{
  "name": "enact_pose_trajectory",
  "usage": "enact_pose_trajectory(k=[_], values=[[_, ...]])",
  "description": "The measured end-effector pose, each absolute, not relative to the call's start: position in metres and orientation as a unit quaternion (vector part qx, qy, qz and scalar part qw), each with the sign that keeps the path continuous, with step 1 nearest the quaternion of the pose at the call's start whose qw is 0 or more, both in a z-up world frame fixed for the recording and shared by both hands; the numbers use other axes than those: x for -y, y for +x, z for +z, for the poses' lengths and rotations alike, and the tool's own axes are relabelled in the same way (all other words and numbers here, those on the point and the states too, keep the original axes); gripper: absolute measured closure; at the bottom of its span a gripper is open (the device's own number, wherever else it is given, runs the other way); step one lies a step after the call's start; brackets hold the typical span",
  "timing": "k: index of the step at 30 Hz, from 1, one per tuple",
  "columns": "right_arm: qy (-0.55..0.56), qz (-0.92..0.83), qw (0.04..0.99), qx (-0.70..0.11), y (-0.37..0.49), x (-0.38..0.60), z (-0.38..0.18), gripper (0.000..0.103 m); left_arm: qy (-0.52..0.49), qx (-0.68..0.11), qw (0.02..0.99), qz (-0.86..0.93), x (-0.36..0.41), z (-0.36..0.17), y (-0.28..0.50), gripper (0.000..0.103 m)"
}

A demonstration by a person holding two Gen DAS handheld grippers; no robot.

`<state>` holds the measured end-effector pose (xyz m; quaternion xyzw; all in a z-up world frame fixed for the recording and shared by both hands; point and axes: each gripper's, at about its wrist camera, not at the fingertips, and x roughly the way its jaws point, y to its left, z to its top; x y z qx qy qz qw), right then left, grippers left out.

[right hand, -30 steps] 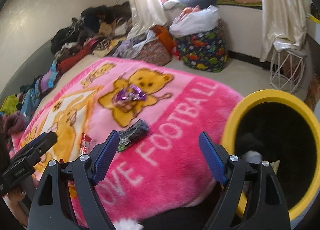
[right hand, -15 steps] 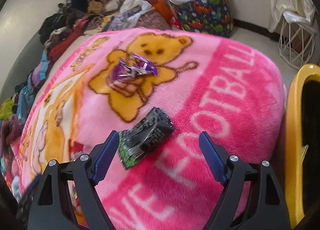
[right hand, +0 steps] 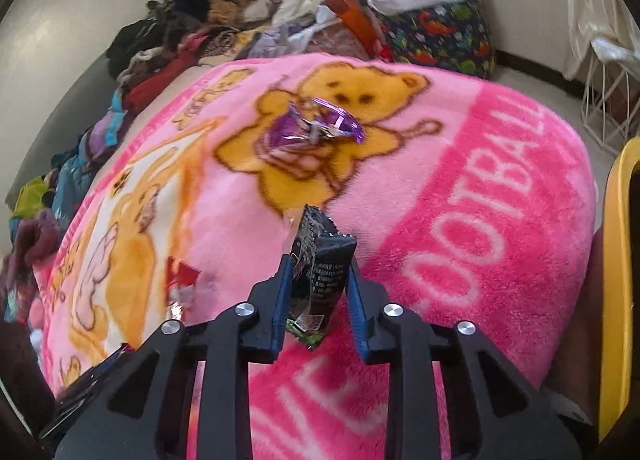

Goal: Collect trash
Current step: 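Grasp the purple wrapper with the left tool while the right tool grasps the dark green wrapper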

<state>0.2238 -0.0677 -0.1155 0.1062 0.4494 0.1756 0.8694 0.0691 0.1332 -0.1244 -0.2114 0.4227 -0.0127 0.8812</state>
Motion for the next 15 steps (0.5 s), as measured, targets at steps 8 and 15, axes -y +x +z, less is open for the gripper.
enact_pose_trajectory(k=[8,15], values=[[0.096,0.197,0.875,-0.431,0.203,0.074,-0.097,0.081,-0.195,-0.403,0.894,-0.031,-0.124,-0.109,0.07,0.081],[0.099,0.204,0.879,-0.42,0.192,0.084,-0.082,0.081,-0.17,-0.36,0.916,-0.059,-0.104,-0.073,0.074,0.081]])
